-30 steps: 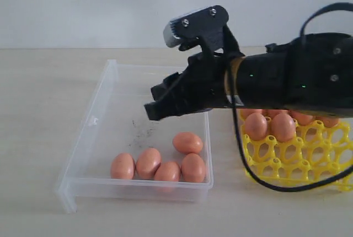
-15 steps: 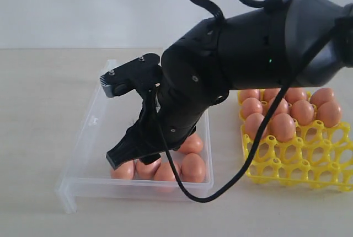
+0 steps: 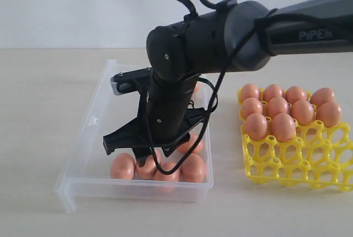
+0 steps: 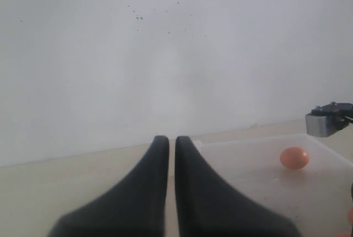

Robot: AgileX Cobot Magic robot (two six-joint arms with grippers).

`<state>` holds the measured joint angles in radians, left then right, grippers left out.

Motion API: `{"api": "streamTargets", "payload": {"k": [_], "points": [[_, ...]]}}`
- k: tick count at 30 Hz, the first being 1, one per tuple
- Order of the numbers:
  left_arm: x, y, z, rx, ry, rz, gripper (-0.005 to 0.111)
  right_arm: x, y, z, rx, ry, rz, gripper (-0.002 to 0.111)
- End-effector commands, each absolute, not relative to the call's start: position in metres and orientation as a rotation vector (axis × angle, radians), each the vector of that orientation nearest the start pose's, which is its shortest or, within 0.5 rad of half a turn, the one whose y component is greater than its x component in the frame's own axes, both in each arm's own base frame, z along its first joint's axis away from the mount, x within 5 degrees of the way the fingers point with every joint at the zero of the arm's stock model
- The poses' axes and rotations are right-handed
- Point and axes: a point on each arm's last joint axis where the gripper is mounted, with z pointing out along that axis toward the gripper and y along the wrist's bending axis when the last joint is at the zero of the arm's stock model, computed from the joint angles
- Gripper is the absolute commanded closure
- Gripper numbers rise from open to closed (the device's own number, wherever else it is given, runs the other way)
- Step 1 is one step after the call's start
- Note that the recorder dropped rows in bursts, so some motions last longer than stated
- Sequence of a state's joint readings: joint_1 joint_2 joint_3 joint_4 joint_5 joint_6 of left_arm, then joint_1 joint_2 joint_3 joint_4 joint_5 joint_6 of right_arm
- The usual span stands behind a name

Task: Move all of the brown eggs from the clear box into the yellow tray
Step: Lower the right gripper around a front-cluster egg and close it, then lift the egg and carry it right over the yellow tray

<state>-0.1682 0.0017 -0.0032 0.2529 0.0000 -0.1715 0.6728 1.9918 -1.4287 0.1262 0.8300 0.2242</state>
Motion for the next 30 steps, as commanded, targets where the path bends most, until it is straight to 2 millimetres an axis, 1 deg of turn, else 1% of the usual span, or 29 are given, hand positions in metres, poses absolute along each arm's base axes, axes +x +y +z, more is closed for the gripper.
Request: {"api": "streamTargets", "payload": {"k": [1, 3, 8, 11, 15, 21, 22, 23, 25, 27, 30], "points": [[0.055, -0.01, 0.213, 0.189, 1.472, -0.075, 0.103, 0.326, 0.268, 0.182, -0.521, 2.891, 0.306, 0.062], [0.055, -0.01, 0.213, 0.189, 1.472, -0.075, 0.103, 0.33, 0.27, 0.184, -0.483, 2.873, 0.327, 0.062], [0.055, -0.01, 0.213, 0.189, 1.472, -0.075, 0.103, 0.335, 0.268, 0.176, -0.354, 2.919, 0.367, 0.062], [0.055, -0.01, 0.213, 0.189, 1.472, -0.075, 0.103, 0.335, 0.271, 0.168, -0.33, 2.944, 0.39, 0.062], [0.055, -0.01, 0.213, 0.192, 1.472, -0.079, 0.103, 0.336, 0.273, 0.153, -0.31, 2.979, 0.394, 0.062], [0.055, -0.01, 0.213, 0.198, 1.471, -0.085, 0.103, 0.338, 0.274, 0.147, -0.303, 2.971, 0.396, 0.063], [0.055, -0.01, 0.213, 0.198, 1.471, -0.085, 0.103, 0.337, 0.274, 0.147, -0.306, 2.98, 0.392, 0.065], [0.055, -0.01, 0.213, 0.198, 1.471, -0.085, 0.103, 0.337, 0.273, 0.147, -0.319, 2.984, 0.38, 0.07], [0.055, -0.01, 0.213, 0.198, 1.471, -0.085, 0.103, 0.337, 0.272, 0.147, -0.371, 2.974, 0.358, 0.087], [0.055, -0.01, 0.213, 0.198, 1.471, -0.085, 0.103, 0.338, 0.272, 0.147, -0.429, 2.947, 0.355, 0.109], [0.055, -0.01, 0.213, 0.198, 1.471, -0.085, 0.103, 0.344, 0.275, 0.149, -0.561, 2.841, 0.37, 0.108]]}}
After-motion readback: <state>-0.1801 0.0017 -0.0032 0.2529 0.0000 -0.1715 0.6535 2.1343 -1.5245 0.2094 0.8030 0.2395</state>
